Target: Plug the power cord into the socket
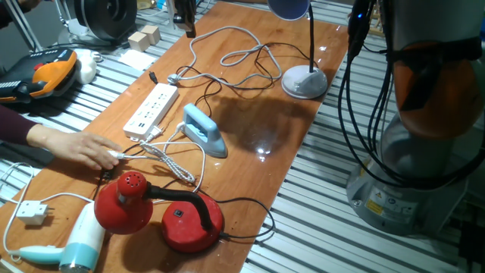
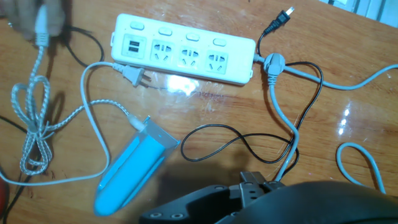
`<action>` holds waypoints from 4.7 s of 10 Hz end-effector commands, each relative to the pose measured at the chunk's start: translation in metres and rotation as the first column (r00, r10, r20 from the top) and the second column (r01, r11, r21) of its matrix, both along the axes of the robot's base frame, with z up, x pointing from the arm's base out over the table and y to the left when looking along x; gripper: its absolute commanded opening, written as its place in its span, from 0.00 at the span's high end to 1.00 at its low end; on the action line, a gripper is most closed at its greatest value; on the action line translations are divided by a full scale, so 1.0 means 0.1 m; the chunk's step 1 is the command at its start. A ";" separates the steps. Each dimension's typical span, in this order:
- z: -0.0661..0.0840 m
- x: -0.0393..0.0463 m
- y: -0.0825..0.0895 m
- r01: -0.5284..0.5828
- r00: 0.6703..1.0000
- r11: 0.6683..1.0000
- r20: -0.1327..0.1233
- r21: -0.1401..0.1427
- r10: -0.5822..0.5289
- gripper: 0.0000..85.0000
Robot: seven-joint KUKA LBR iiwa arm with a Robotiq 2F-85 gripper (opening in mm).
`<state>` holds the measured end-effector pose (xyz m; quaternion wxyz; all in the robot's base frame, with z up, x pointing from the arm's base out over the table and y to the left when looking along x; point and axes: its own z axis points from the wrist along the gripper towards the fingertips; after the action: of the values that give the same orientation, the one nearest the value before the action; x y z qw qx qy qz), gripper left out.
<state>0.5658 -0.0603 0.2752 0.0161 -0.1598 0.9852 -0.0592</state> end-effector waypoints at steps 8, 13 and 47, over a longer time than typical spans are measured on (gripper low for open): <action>0.01 -0.008 -0.01 -0.012 1.000 1.000 0.019 -0.008 0.012 1.00; 0.02 0.013 0.01 0.003 1.000 1.000 0.023 -0.023 -0.002 1.00; 0.06 0.057 0.05 0.025 1.000 1.000 -0.007 -0.005 -0.025 1.00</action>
<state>0.5714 -0.0556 0.2810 0.0106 -0.1482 0.9870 -0.0610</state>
